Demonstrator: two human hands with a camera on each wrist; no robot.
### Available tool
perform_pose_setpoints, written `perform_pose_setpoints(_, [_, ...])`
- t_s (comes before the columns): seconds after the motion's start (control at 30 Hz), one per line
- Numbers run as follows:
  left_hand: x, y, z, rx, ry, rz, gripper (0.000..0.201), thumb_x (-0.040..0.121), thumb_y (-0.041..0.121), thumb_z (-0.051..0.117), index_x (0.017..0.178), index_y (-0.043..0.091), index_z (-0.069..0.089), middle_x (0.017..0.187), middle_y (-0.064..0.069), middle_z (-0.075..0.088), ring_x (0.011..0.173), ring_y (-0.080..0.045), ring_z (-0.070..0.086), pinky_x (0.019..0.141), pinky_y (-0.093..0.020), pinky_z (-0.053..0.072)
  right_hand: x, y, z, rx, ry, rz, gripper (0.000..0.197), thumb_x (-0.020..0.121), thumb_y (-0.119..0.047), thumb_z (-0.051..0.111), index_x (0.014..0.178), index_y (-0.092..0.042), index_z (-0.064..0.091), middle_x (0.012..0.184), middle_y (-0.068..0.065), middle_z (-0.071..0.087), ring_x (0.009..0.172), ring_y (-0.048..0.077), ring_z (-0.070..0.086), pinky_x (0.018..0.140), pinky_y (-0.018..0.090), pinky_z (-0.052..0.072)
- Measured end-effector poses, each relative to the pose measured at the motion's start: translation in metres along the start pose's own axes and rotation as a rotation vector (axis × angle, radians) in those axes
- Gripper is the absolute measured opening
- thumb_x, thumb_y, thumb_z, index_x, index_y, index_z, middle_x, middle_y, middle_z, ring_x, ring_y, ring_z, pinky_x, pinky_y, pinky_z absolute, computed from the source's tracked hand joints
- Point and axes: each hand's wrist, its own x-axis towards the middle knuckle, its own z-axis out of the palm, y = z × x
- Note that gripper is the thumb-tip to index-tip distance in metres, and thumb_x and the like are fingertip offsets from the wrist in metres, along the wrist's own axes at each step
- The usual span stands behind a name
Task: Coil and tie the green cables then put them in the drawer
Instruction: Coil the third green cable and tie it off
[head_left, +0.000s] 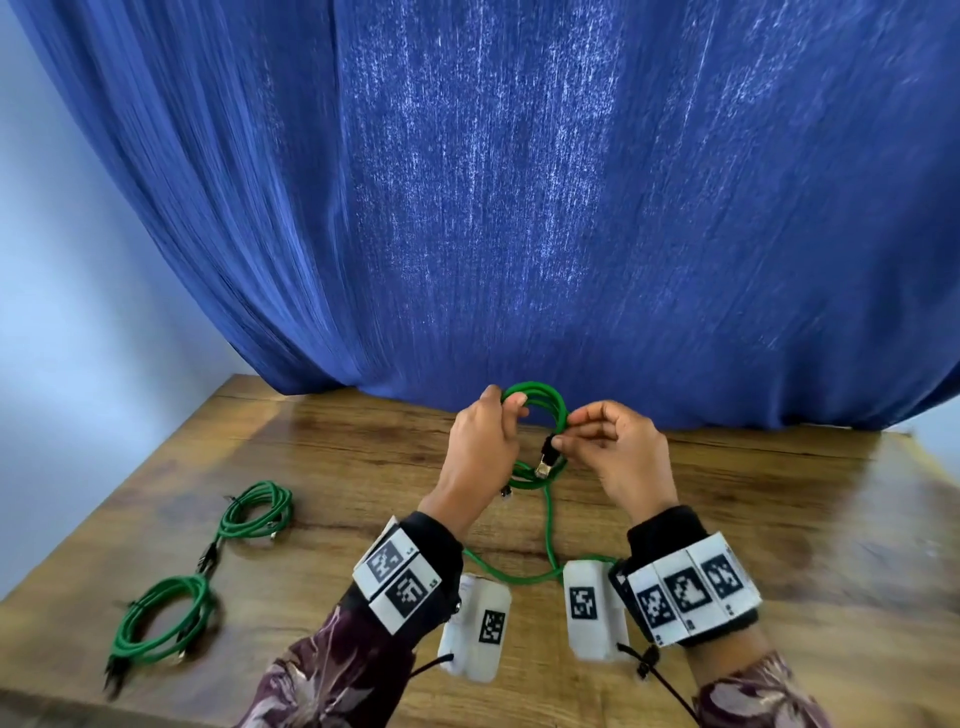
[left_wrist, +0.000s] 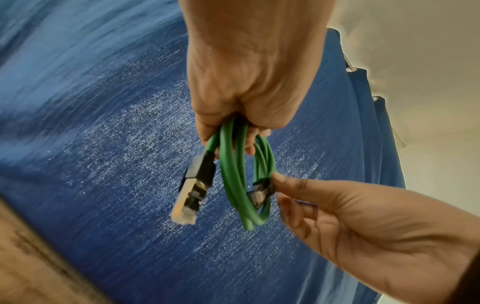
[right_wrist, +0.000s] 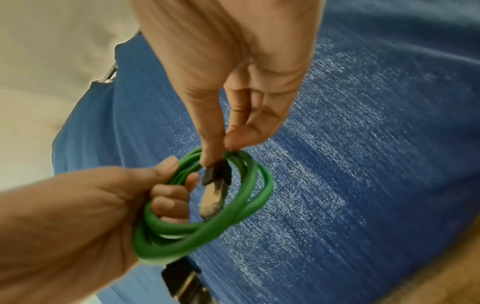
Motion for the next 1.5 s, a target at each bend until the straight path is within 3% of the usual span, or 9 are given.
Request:
perform_pose_setpoints(0.13, [-0.003, 0.003, -0.004, -0.05, -0.032, 0.057, 0.02, 0.099, 0.021, 0.038, 0.084, 0.012, 0.047, 0.099, -0.006, 0.07, 0.08, -0.022, 0.063, 0.062, -0.021, 0.034, 0.004, 0.005, 0.003, -0.229, 0.143, -0.096, 0.033, 0.063, -0.015, 0.084, 0.089, -0.012, 0.064, 0.083, -0.004, 0.057, 0.068, 0.003, 0.052, 0.065, 0.004, 0.041])
perform_pose_setpoints(0.23, [-0.003, 0.002, -0.008, -0.129, -0.075, 0.077, 0.02, 0.099, 0.021, 0.038, 0.081, 0.013, 0.044, 0.091, -0.002, 0.068, 0.059, -0.006, 0.051, 0.06, -0.022, 0.036, 0.01, 0.008, -0.001, -0.014, -0.071, 0.024, 0.034, 0.074, -0.012, 0.076, 0.105, -0.013, 0.062, 0.099, 0.0, 0.064, 0.087, 0.011, 0.061, 0.082, 0.023, 0.049])
perform_pose_setpoints(0.33, [-0.001, 0.002, -0.009, -0.223, -0.133, 0.064, 0.023, 0.099, 0.022, 0.038, 0.078, 0.017, 0.045, 0.086, 0.007, 0.063, 0.052, -0.001, 0.046, 0.055, -0.026, 0.038, 0.009, 0.009, -0.001, 0.162, -0.228, 0.059, 0.01, 0.084, -0.004, 0.063, 0.088, -0.013, 0.065, 0.076, -0.005, 0.068, 0.07, 0.001, 0.062, 0.067, 0.02, 0.049])
perform_pose_setpoints(0.47, [0.0, 0.002, -0.008, -0.253, -0.156, 0.038, 0.023, 0.1, 0.022, 0.037, 0.079, 0.02, 0.047, 0.086, 0.007, 0.062, 0.049, 0.003, 0.048, 0.053, -0.02, 0.037, 0.007, 0.014, 0.002, 0.032, -0.068, -0.014, 0.006, 0.079, -0.015, 0.071, 0.076, -0.015, 0.066, 0.073, 0.003, 0.069, 0.069, 0.013, 0.061, 0.066, 0.028, 0.049])
perform_pose_setpoints(0.67, [-0.003, 0.003, -0.003, -0.252, -0.168, -0.013, 0.022, 0.1, 0.023, 0.036, 0.089, 0.011, 0.052, 0.091, -0.014, 0.066, 0.055, -0.002, 0.046, 0.054, -0.018, 0.035, 0.006, 0.009, 0.009, -0.419, 0.122, -0.189, 0.021, 0.077, -0.024, 0.074, 0.075, -0.008, 0.061, 0.059, -0.009, 0.051, 0.053, 0.007, 0.046, 0.053, 0.018, 0.031])
perform_pose_setpoints(0.9, [-0.002, 0.009, 0.005, -0.279, -0.16, -0.049, 0.022, 0.1, 0.023, 0.037, 0.087, 0.01, 0.048, 0.096, -0.024, 0.063, 0.082, -0.041, 0.059, 0.06, -0.028, 0.036, 0.002, 0.016, 0.012, 0.039, 0.047, 0.048, 0.018, 0.085, -0.017, 0.065, 0.071, -0.012, 0.056, 0.058, -0.003, 0.062, 0.054, 0.007, 0.057, 0.058, 0.029, 0.042])
perform_pose_setpoints(1.13, [0.003, -0.001, 0.01, -0.333, -0.223, -0.03, 0.024, 0.1, 0.023, 0.036, 0.081, 0.015, 0.049, 0.063, -0.007, 0.05, 0.054, -0.015, 0.043, 0.059, -0.032, 0.035, -0.005, 0.016, 0.008, -0.55, 0.178, -0.126, 0.023, 0.077, -0.017, 0.066, 0.095, -0.01, 0.053, 0.088, 0.005, 0.053, 0.082, 0.033, 0.057, 0.064, 0.034, 0.038])
perform_pose_setpoints(1.37, [-0.001, -0.01, 0.011, -0.548, -0.261, -0.043, 0.025, 0.101, 0.014, 0.033, 0.095, 0.009, 0.057, 0.064, 0.005, 0.039, 0.052, -0.006, 0.033, 0.052, -0.025, 0.027, 0.007, 0.025, -0.011, -0.257, -0.327, 0.024, 0.021, 0.082, -0.006, 0.064, 0.084, -0.024, 0.053, 0.078, 0.0, 0.068, 0.078, 0.017, 0.063, 0.086, 0.045, 0.049])
perform_pose_setpoints(1.5, [0.001, -0.008, 0.014, -0.531, -0.285, 0.016, 0.027, 0.101, 0.014, 0.034, 0.108, 0.003, 0.057, 0.063, 0.005, 0.039, 0.05, -0.006, 0.033, 0.05, -0.026, 0.026, 0.004, 0.01, -0.018, 0.107, -0.422, 0.027, 0.035, 0.085, -0.011, 0.062, 0.117, -0.015, 0.049, 0.104, -0.002, 0.063, 0.098, 0.005, 0.058, 0.089, 0.021, 0.046])
